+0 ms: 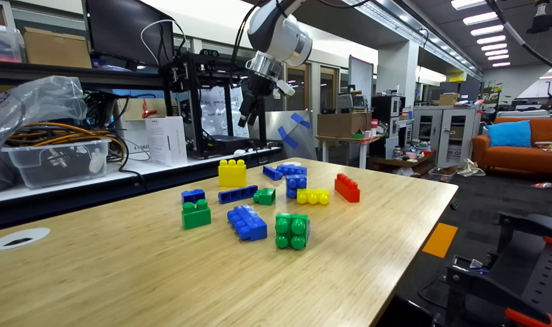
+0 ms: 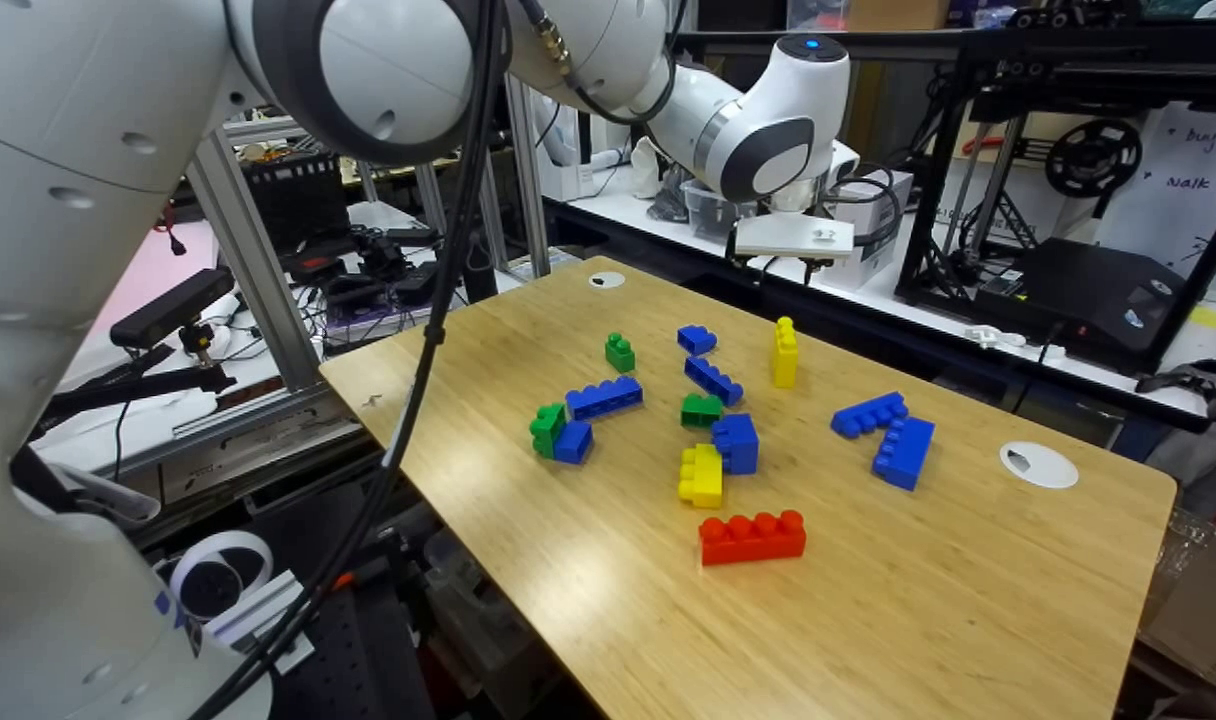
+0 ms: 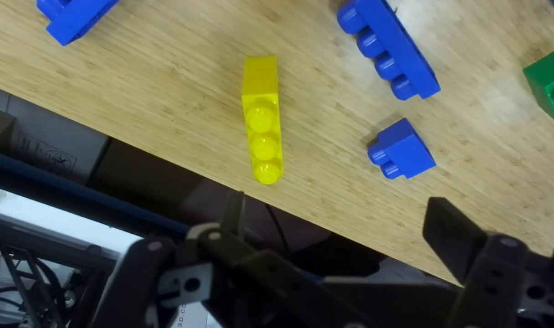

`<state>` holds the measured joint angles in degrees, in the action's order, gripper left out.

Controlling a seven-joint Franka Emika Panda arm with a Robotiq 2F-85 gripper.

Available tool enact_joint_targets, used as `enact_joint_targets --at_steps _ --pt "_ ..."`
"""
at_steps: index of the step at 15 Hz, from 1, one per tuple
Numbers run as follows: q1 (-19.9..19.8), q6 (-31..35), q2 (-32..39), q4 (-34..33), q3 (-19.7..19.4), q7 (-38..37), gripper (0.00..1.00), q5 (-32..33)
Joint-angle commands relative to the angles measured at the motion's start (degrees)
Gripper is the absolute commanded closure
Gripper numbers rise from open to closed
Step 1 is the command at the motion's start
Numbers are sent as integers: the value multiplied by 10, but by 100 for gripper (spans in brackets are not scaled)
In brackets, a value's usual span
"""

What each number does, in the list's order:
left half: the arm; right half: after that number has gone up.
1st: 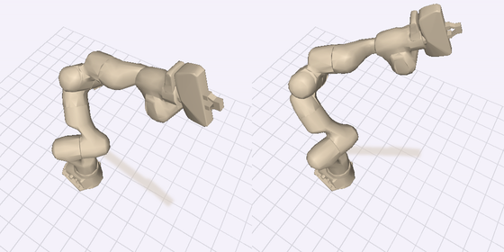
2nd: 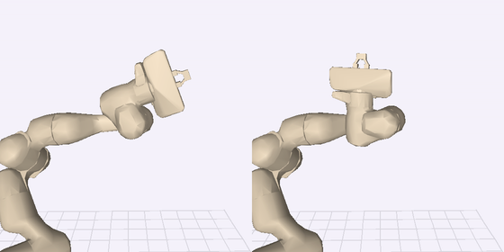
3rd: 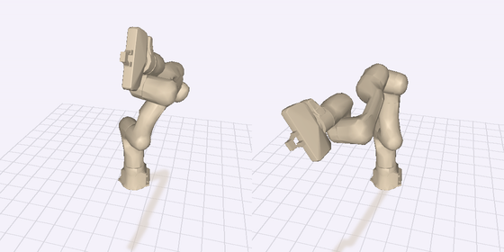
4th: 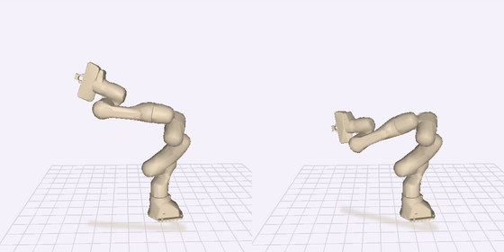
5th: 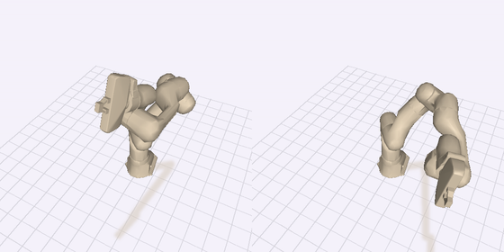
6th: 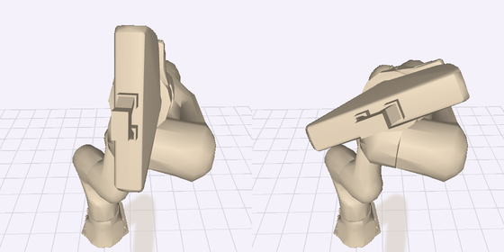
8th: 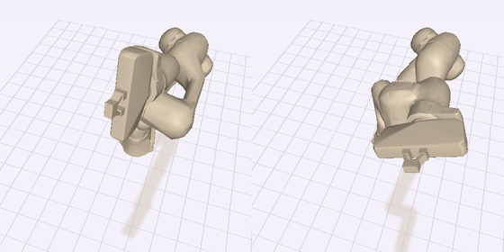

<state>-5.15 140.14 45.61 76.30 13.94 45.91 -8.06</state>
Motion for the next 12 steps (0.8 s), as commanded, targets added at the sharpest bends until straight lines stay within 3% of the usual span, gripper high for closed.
enact_joint_targets --at_steps 1,5,12 --pt "-9 -13 25 -25 7 18 0 -3" --pt "-20 -9 68 -54 9 34 0 -5" --pt "-22 -28 166 -166 25 78 0 -2"
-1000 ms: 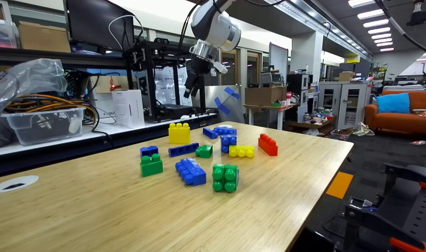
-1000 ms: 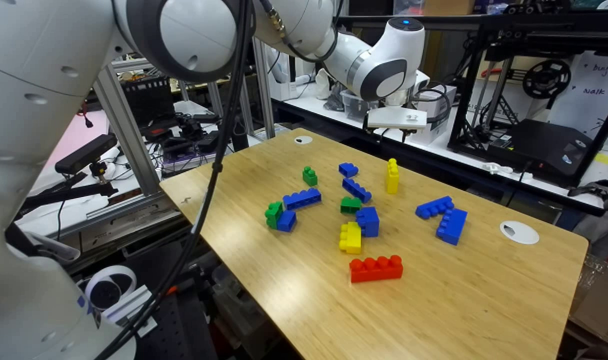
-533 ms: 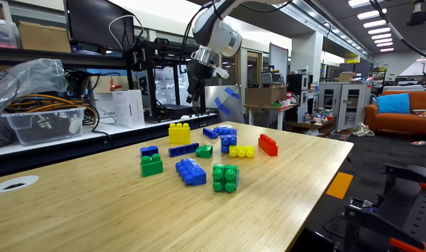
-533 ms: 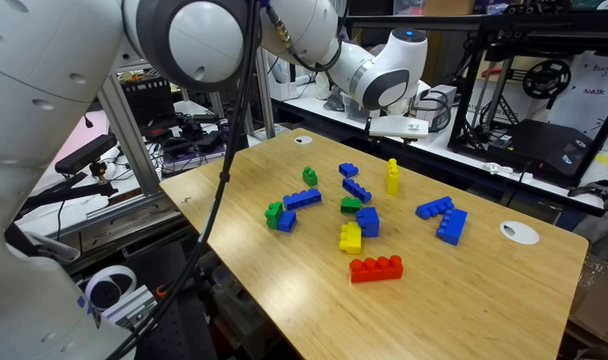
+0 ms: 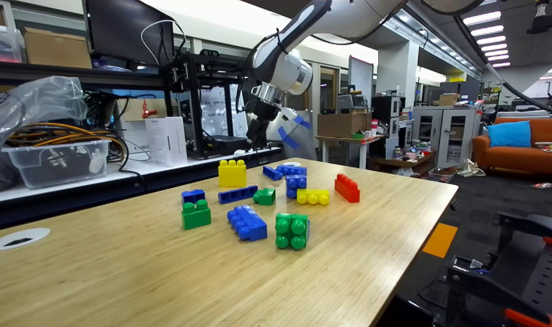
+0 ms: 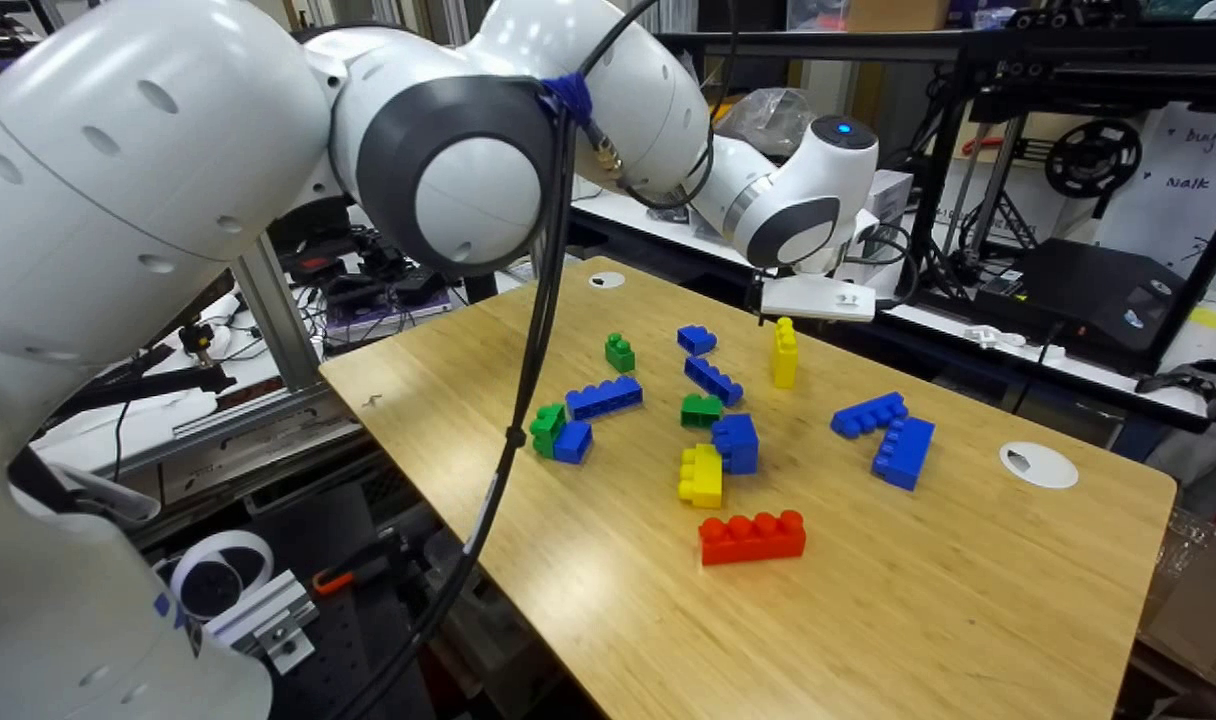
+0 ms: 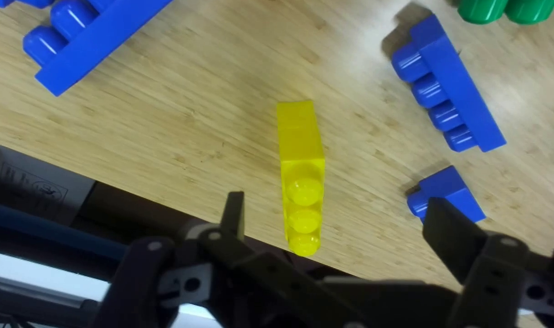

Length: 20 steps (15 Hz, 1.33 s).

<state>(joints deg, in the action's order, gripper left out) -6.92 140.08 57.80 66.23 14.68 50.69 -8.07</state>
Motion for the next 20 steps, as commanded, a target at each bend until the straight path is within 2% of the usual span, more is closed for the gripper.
enact_joint_targets --at_steps 1,10,20 --pt "-4 -31 58 -80 23 40 0 -4" --pt "6 -83 153 -204 51 108 0 -14" --pt "29 -106 212 -297 38 111 0 -9"
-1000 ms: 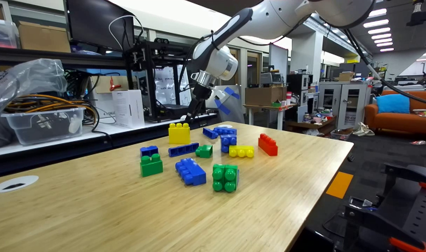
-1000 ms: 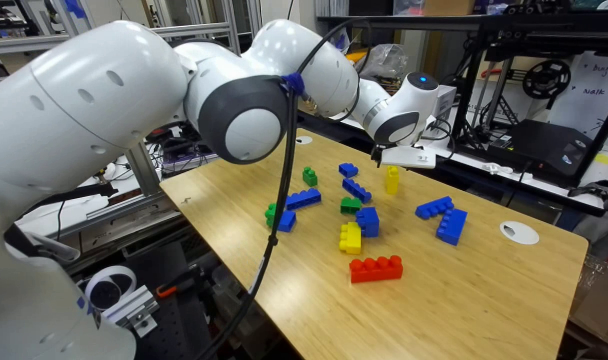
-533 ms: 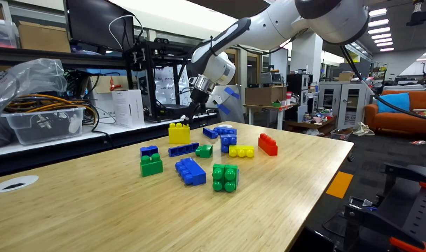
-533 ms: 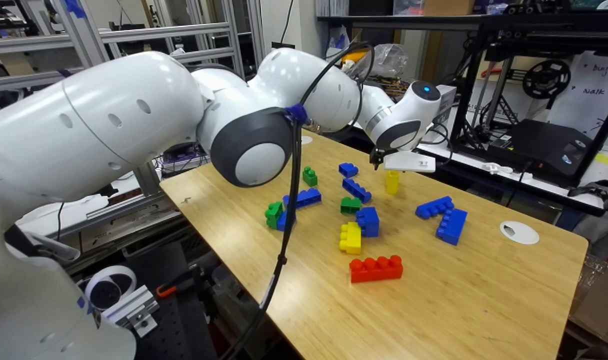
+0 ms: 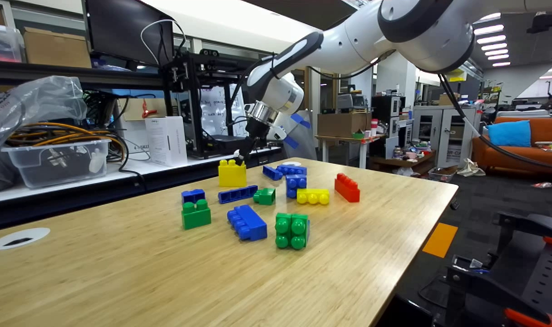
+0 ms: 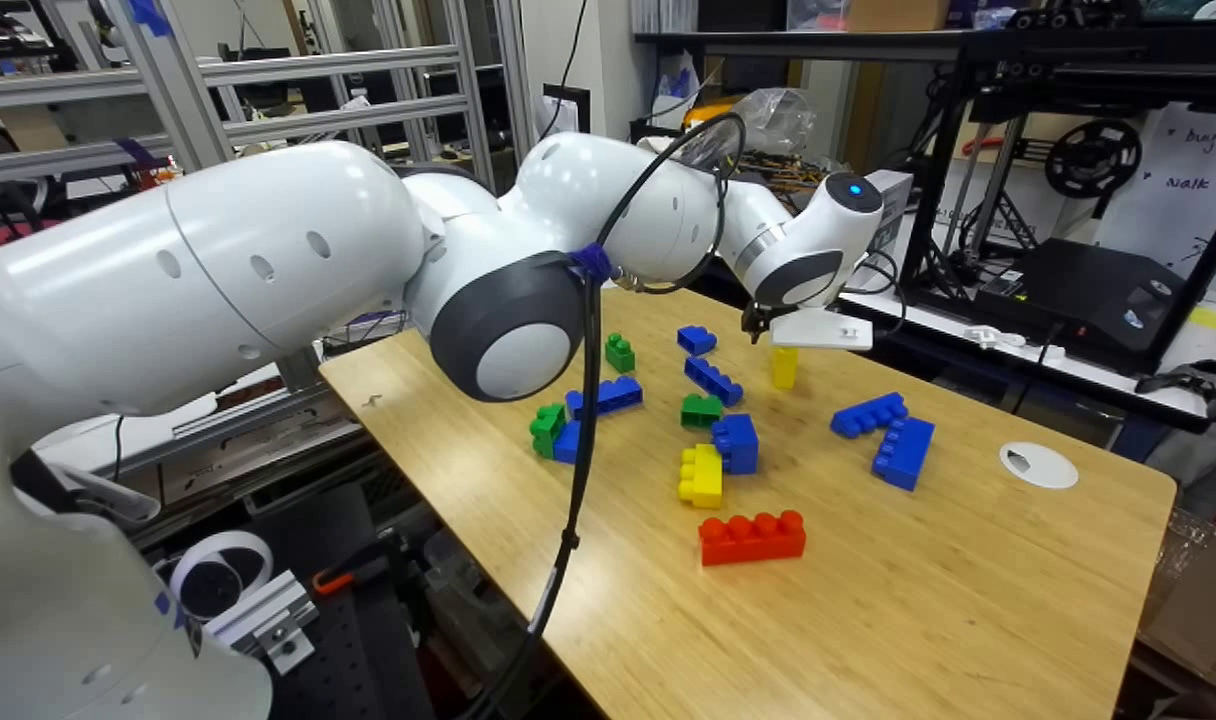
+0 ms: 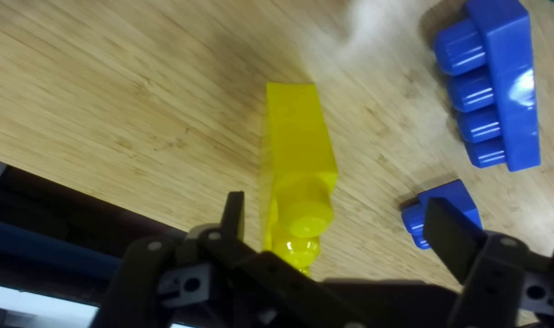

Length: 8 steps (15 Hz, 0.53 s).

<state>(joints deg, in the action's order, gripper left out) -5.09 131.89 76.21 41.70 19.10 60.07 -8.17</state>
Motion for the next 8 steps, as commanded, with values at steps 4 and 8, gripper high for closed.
enact_joint_targets --at_steps 4,8 --pt "10 -23 36 -63 3 12 0 4" --pt "15 -23 42 -74 -1 7 0 7"
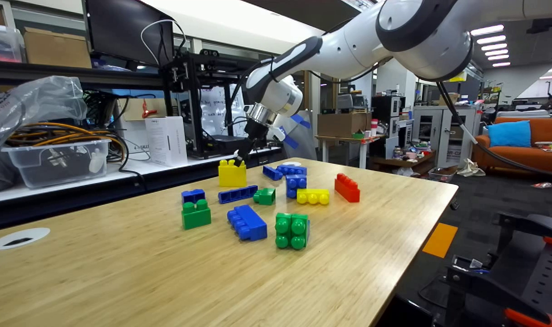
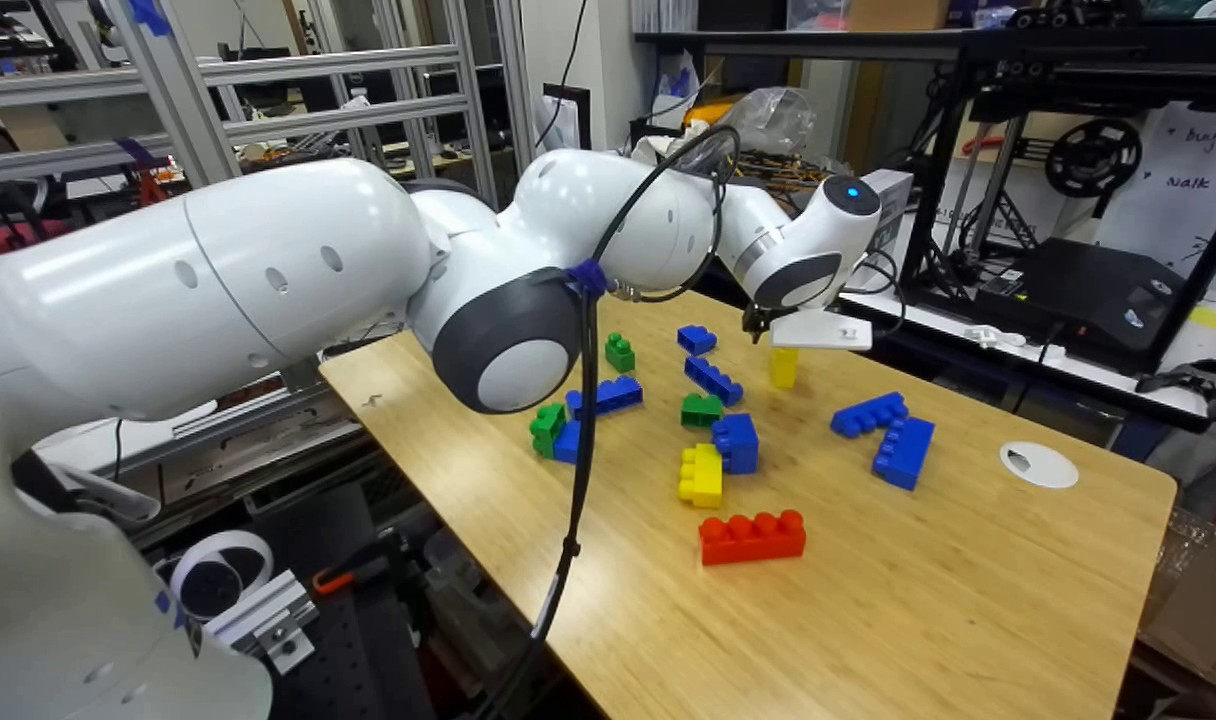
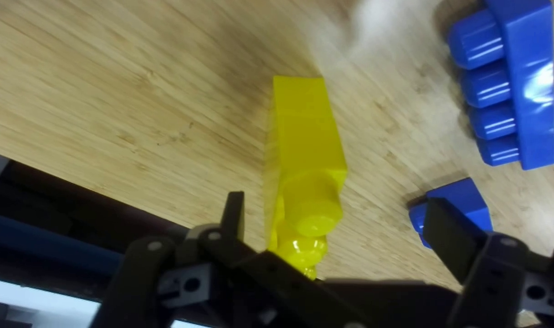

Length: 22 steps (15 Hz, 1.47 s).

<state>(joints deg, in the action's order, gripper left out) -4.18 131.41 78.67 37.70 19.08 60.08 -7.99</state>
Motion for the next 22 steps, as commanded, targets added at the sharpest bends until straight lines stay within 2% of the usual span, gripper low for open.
enact_joint_targets --at_steps 1,11,12,13,15,22 --pt "7 -19 18 -35 -3 5 0 7" --pt "13 -28 29 -45 -19 -3 0 28" --pt "14 -27 31 -46 -20 -4 3 31" --pt "15 -26 31 -47 -21 -3 26 33" --pt "17 -25 32 -47 -23 -4 30 37" --pt "24 -22 29 -46 -28 -3 81 48"
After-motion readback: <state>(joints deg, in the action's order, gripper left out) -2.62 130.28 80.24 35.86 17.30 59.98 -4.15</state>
